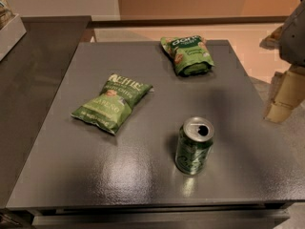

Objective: Move green can near green rice chip bag

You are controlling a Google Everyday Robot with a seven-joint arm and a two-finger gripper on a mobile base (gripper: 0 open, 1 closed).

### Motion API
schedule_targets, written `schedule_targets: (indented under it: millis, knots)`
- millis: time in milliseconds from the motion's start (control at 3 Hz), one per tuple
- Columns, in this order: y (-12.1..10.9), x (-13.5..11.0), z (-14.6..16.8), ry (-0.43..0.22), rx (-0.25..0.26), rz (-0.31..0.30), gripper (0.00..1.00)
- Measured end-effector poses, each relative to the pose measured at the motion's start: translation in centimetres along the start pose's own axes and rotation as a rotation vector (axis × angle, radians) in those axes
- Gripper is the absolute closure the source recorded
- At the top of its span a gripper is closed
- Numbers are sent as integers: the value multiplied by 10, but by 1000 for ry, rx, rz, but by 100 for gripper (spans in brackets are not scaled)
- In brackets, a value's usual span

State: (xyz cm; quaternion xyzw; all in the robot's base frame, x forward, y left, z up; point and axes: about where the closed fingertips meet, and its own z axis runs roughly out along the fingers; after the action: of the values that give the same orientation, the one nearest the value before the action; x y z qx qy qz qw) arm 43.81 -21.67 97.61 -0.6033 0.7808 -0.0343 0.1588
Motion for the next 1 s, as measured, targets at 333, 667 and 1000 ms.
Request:
schedule_targets:
  millis: [333, 667, 1000]
  knots:
    - [0, 0, 0, 0, 0, 0, 0]
    - [9, -6, -1, -31, -3, -30, 0]
    - [28, -14, 5, -103, -31, -74, 0]
